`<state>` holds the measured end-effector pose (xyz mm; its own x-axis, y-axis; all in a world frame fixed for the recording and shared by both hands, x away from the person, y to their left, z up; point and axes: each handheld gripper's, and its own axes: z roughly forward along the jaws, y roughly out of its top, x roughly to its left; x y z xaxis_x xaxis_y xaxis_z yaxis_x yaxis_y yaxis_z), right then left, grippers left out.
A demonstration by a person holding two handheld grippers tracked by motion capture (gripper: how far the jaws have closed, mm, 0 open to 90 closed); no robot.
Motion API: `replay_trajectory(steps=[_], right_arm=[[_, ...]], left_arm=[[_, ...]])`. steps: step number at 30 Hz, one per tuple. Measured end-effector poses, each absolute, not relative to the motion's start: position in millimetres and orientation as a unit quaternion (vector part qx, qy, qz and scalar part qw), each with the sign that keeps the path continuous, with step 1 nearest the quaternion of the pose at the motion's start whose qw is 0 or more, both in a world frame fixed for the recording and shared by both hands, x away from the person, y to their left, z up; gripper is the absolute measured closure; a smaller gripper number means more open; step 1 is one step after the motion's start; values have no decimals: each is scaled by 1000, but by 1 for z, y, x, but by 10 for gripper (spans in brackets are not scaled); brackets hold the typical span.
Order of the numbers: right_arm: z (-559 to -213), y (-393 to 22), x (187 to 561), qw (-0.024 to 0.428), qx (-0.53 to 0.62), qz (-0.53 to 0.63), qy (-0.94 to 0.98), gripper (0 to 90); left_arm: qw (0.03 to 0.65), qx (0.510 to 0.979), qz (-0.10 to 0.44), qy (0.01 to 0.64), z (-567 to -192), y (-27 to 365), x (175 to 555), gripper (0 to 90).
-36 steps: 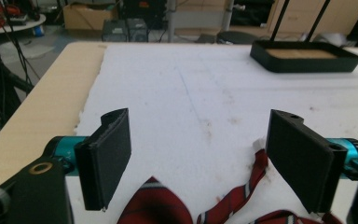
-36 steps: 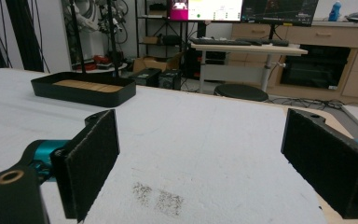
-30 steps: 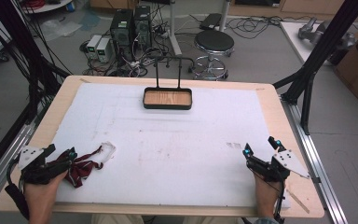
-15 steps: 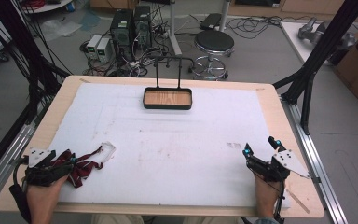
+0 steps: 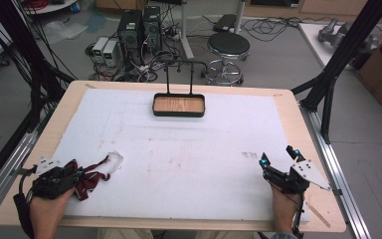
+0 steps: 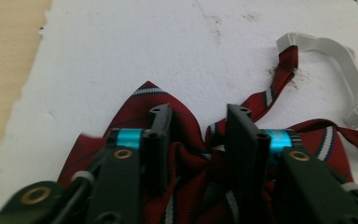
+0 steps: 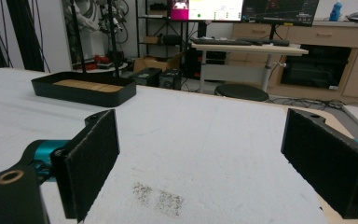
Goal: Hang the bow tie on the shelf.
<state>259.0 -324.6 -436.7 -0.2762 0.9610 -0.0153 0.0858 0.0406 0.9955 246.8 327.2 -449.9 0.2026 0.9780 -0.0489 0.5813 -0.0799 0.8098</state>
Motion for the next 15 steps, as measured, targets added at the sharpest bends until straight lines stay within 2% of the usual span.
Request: replay_trajectory(steps=[1,4,5,6,15], right_arm=[[-437,-325,259,409,441,534,594,103],[-437,-325,259,410,441,534,594,103],[-437,-325,259,410,441,534,594,103],[-437,-325,259,409,441,535,594,103],[-437,-325,259,409,443,535,592,103]], left_arm=[[369,684,265,571,-449,326,247,637],[369,693,249,568,-446,324,247,803],[372,698,242,562,-445,325,247,803],[383,705,231,550,-443,322,248,849],[425,742,261,448,-425,291,253,860]])
